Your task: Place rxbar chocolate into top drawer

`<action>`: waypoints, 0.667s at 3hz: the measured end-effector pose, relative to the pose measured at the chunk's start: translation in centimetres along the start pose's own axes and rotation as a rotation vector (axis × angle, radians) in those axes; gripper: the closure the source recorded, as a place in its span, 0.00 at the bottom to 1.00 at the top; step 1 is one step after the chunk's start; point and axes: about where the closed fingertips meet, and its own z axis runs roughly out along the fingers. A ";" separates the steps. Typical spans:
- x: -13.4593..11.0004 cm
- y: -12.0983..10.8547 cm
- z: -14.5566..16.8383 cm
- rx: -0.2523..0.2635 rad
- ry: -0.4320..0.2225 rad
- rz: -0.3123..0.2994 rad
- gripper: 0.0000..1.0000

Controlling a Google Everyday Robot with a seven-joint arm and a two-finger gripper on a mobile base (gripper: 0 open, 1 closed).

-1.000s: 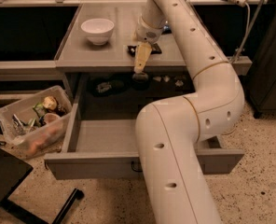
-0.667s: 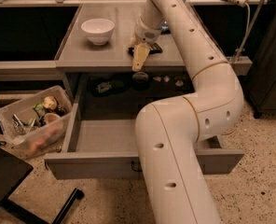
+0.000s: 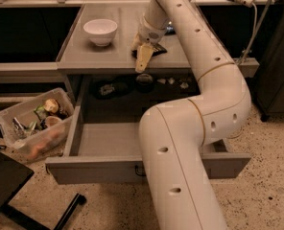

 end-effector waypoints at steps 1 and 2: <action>-0.5 0.6 -1.1 0.000 0.000 0.000 1.00; -0.5 0.6 -1.1 0.000 0.000 0.000 1.00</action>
Offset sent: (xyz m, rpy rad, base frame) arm -0.1069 -0.0504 0.0263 0.0746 -0.1476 -0.1207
